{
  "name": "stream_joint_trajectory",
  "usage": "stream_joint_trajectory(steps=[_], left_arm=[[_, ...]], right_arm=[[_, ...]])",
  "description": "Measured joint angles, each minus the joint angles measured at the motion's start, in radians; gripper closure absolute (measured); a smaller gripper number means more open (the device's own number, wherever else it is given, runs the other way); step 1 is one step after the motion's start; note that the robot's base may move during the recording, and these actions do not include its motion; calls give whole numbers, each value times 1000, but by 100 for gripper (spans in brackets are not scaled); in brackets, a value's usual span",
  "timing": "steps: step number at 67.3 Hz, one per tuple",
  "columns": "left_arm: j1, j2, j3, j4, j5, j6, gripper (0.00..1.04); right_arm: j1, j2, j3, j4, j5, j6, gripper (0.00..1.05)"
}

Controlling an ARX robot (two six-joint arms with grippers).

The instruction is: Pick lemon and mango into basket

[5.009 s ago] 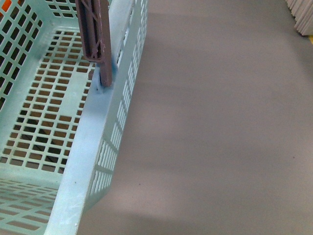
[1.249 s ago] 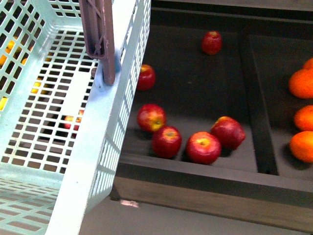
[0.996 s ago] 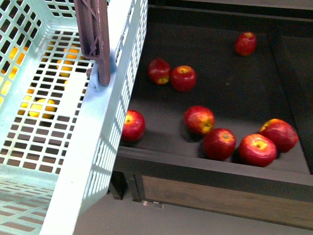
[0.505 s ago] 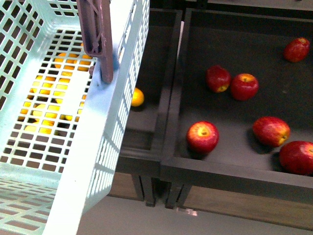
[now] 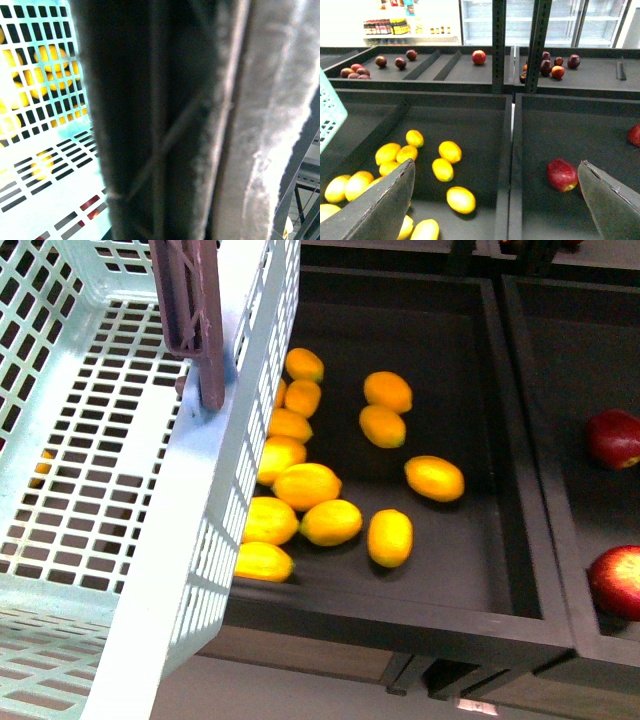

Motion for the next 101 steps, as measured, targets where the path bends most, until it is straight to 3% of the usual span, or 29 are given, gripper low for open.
stream_joint_trajectory(steps=[55,60,64,68,73,79,91,101], left_arm=[[9,0,1,0,-25,7,89],[-28,57,109,-225,-172,129,89],[-63,158,241,-430,-312,399,89],[-66,226,290,-466,-340,592,89],[-58,330,344,-423,-333,813,89],[-60,436,422,-364,-262,916,90],[-97,599,570,-353,-109,951,90],[-183,677,665,-354,55,884,90]], right_arm=[[-2,1,-1,2,-11,-1,9],[-2,1,-1,1,-6,-1,9],[-2,0,-1,1,-7,-1,9],[-2,1,-1,1,-6,-1,9],[-2,0,-1,1,-2,-1,9],[-2,0,-1,1,-3,-1,9],[-2,1,-1,1,-3,-1,9],[-2,0,-1,1,-2,-1,9]])
